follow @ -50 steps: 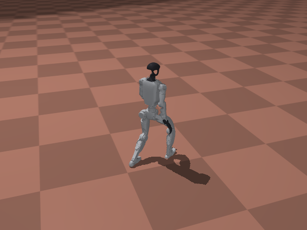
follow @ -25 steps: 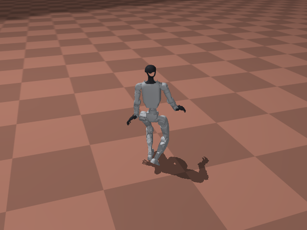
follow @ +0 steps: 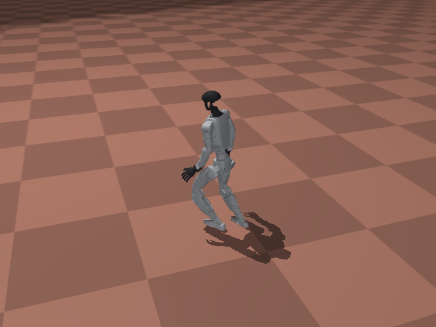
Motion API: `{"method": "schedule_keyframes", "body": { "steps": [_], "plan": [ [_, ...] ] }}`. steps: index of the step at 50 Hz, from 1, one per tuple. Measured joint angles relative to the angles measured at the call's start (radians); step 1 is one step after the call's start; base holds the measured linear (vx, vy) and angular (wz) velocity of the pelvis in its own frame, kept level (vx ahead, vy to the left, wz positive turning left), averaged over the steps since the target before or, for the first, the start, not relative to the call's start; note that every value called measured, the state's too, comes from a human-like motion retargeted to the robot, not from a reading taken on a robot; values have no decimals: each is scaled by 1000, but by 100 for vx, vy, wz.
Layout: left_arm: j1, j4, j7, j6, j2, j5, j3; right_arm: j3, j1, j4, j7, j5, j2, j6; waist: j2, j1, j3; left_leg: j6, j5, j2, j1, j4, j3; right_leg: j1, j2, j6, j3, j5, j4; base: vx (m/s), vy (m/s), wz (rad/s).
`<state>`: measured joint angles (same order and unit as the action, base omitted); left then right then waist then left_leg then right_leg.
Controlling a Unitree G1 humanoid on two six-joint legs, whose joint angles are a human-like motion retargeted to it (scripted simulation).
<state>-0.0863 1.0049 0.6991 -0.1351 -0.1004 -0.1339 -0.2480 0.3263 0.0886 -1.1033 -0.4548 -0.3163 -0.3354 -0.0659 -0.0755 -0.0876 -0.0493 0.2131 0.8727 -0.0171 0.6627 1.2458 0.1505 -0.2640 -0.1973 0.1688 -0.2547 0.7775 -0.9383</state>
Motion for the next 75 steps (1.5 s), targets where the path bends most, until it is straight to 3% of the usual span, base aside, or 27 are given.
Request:
{"method": "schedule_keyframes", "body": {
  "steps": [5, 8, 12, 15, 17, 20, 24, 27, 33, 35, 37, 40, 42, 44, 45, 46, 50, 53, 57, 62, 66, 69, 72, 73, 75],
  "plan": [
    [60, 179, 67, 60, -65, 85, 151, -73, 2, 31, -26, 4, -84, -8, 5, -20, 93, -2, 0, 186, 31, -122, 277, 44, -94, 10, -264, -31, 38, 18, 14, 218],
    [98, 266, 79, 89, -104, 129, 235, -105, 6, 61, -38, 17, -110, -7, 23, -31, 124, -6, -5, 200, 17, -146, 324, 95, -117, 9, -353, -62, 10, 25, 20, 172],
    [145, 322, 53, 116, -114, 162, 291, -121, 19, 97, -25, 34, -101, 0, 24, -16, 129, 31, -5, 87, -26, -144, 267, 139, -245, -29, -349, -216, -222, 29, 22, 189],
    [164, 322, 16, 125, -88, 161, 265, -108, 15, 109, 12, 57, -55, 6, -17, 53, 95, 49, -11, -76, -105, -169, 192, 82, -345, -74, -186, -351, -484, 34, 15, 257],
    [156, 305, -12, 128, -66, 150, 217, -83, 0, 102, 42, 78, -9, 4, -39, 108, 68, 49, -27, -175, -169, -207, 120, 14, -343, -101, -75, -359, -597, 39, 10, 262],
    [123, 271, -66, 132, -32, 113, 128, -33, -19, 79, 78, 108, 55, -1, -44, 187, 39, 49, -48, -282, -277, -285, -14, -107, -289, -130, 39, -295, -672, 47, 7, 233],
    [70, 212, -141, 122, -5, 62, 27, 21, -22, 43, 109, 148, 106, -6, -14, 258, 12, 38, -58, -331, -421, -370, -183, -293, -176, -151, 111, -211, -586, 59, 0, 171],
    [29, 176, -165, 101, 3, 37, -31, 40, -14, 14, 113, 182, 127, -4, 12, 280, -9, 2, -51, -308, -516, -402, -276, -418, -56, -127, 133, -202, -419, 67, -12, 114],
    [-44, 144, -165, 59, -10, -40, -93, 31, 7, -45, 98, 221, 143, -6, 65, 240, -22, -76, -42, -235, -663, -430, -408, -558, 233, -18, 197, -266, 46, 74, -15, 41],
    [-52, 147, -163, 56, -14, -41, -92, 28, 17, -65, 95, 225, 141, -3, 80, 232, -37, -101, -31, -218, -727, -376, -439, -564, 293, -25, 214, -290, 21, 81, -14, 37],
    [-43, 165, -162, 60, -13, -16, -80, 30, 27, -89, 93, 227, 135, 1, 113, 233, -54, -140, -38, -176, -792, -281, -454, -554, 348, -72, 195, -316, -97, 85, -12, 36],
    [-24, 202, -162, 70, -14, 35, -61, 34, 30, -101, 85, 225, 118, 6, 206, 241, -61, -267, -199, -66, -830, -109, -469, -517, 447, -172, 127, -322, -190, 82, -10, 26],
    [-9, 210, -165, 76, -10, 57, -55, 30, 29, -76, 77, 227, 99, 6, 241, 243, -59, -362, -420, -23, -785, 23, -447, -476, 477, -228, 108, -280, -210, 74, -4, 34],
    [-1, 200, -163, 82, -8, 73, -53, 21, 21, -37, 62, 232, 74, 2, 258, 241, -52, -404, -593, 26, -692, 166, -396, -424, 483, -265, 97, -225, -212, 70, -4, 56],
    [1, 190, -162, 85, -8, 79, -52, 17, 13, -15, 52, 234, 60, -2, 262, 238, -46, -400, -644, 57, -634, 238, -364, -395, 481, -277, 93, -198, -206, 69, -6, 74],
    [-1, 178, -163, 87, -12, 87, -53, 12, 0, 6, 42, 237, 45, -7, 261, 231, -39, -355, -617, 100, -565, 302, -327, -359, 476, -279, 90, -175, -187, 68, -8, 82],
    [-8, 141, -180, 86, -32, 117, -43, -14, -70, 97, 14, 264, -13, -30, 243, 178, -14, -167, -392, 225, -299, 452, -208, -184, 450, -264, 93, -113, -63, 66, -11, 75],
    [16, 136, -196, 76, -41, 127, -25, -48, -128, 179, 6, 295, -45, -53, 222, 118, -12, -109, -267, 236, -155, 388, -138, -31, 427, -242, 114, -91, 40, 66, -7, 33],
    [81, 161, -218, 62, -44, 152, 2, -84, -209, 280, 0, 343, -74, -87, 188, 64, -18, -124, -198, 201, -24, 124, -55, 147, 375, -207, 140, -65, 137, 69, 1, 11],
    [168, 219, -257, 60, -44, 174, 45, -93, -310, 331, 4, 347, -89, -103, 138, 53, 14, -190, -215, 95, 78, -346, 1, 264, 303, -150, 143, -53, 228, 72, 12, 35],
    [237, 252, -288, 67, -36, 199, 78, -83, -313, 321, 22, 334, -69, -90, 120, 32, 42, -164, -253, 72, 134, -290, 23, 294, 262, -122, 165, -31, 112, 77, 16, 15],
    [278, 267, -329, 73, -38, 231, 100, -69, -258, 267, 64, 326, -26, -70, 72, 20, 78, -98, -306, 35, 125, -163, 65, 309, 171, -78, 165, -113, -46, 82, 16, 17],
    [294, 250, -379, 74, -58, 281, 114, -54, -175, 171, 149, 325, 39, -45, -15, 44, 108, -18, -293, -79, 66, -139, 111, 245, 39, -11, 188, -362, -298, 75, 16, 78],
    [287, 235, -389, 73, -65, 294, 116, -49, -152, 135, 179, 328, 58, -36, -34, 57, 115, 4, -279, -115, 43, -150, 113, 203, 4, -3, 197, -445, -383, 73, 13, 97],
    [255, 198, -398, 70, -82, 315, 116, -44, -112, 62, 225, 337, 90, -20, -55, 87, 124, 33, -251, -175, -14, -188, 101, 110, -57, -27, 204, -505, -525, 73, 10, 102]
  ]
}}
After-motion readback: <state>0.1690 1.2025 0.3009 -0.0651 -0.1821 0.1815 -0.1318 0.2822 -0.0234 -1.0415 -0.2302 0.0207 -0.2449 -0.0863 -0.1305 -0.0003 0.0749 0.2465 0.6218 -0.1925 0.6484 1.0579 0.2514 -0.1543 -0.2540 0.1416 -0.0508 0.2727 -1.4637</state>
